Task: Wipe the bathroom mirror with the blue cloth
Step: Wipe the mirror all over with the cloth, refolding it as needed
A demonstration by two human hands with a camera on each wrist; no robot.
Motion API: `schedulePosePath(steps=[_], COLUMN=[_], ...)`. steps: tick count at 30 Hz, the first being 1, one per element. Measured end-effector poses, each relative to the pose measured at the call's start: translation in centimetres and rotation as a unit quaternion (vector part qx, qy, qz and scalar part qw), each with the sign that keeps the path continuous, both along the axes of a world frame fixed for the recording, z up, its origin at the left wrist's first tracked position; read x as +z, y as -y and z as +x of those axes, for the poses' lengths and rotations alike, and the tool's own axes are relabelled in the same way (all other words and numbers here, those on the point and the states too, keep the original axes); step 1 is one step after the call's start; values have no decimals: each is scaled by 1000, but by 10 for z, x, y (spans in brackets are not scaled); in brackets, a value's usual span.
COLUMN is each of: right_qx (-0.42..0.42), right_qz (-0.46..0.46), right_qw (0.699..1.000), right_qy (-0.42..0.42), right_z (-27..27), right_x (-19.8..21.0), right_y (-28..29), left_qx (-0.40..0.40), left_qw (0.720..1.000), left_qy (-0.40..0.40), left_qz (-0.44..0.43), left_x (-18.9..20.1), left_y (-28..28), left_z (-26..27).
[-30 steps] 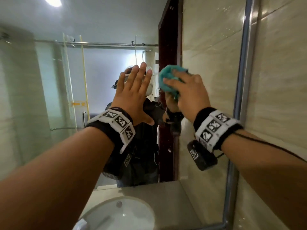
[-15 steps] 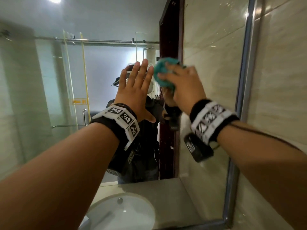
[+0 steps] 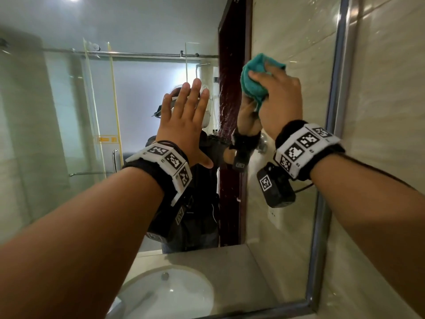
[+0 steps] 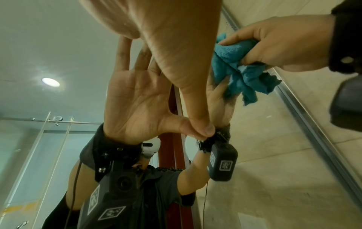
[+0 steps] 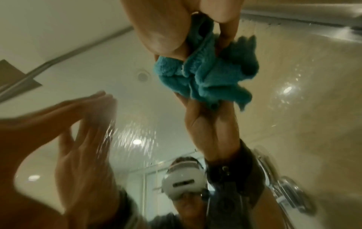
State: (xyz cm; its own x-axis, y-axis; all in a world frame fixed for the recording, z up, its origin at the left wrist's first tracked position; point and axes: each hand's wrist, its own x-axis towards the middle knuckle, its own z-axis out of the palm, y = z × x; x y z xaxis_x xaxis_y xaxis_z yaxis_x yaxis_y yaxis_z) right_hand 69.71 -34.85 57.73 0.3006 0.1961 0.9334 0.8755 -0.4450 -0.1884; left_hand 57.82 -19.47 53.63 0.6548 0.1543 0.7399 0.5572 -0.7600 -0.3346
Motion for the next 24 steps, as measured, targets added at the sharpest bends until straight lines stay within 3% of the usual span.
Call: schedulePosePath(steps=[6, 8, 12, 15, 18, 20, 24], right_qx=[59, 75, 109, 137, 198, 262, 381], right_qz=[-133, -168, -246, -307, -172, -97, -18], right_qw=[982, 974, 962, 938, 946, 920, 847], right_qy=[122, 128, 48, -81, -189, -276, -370], right_z=[-15, -7, -2, -11, -32, -49, -81], right_x=[-82, -112, -153, -170, -170, -163, -151], right_y=[-16, -11, 21, 45, 63, 73, 89], left_qx=[-1, -3, 8, 16, -58, -144, -271], left_qw=[1000, 1000, 1000, 998, 988, 964, 904], left_qy=[0, 3, -10, -33, -80, -109, -154], left_qz=[-3, -3, -14, -43, -123, -198, -293], left_x=[1, 1, 3, 2, -14, -29, -53], left_y=[-1, -1, 7, 20, 42, 56, 80], left_z=[1, -1, -4, -15, -33, -46, -75])
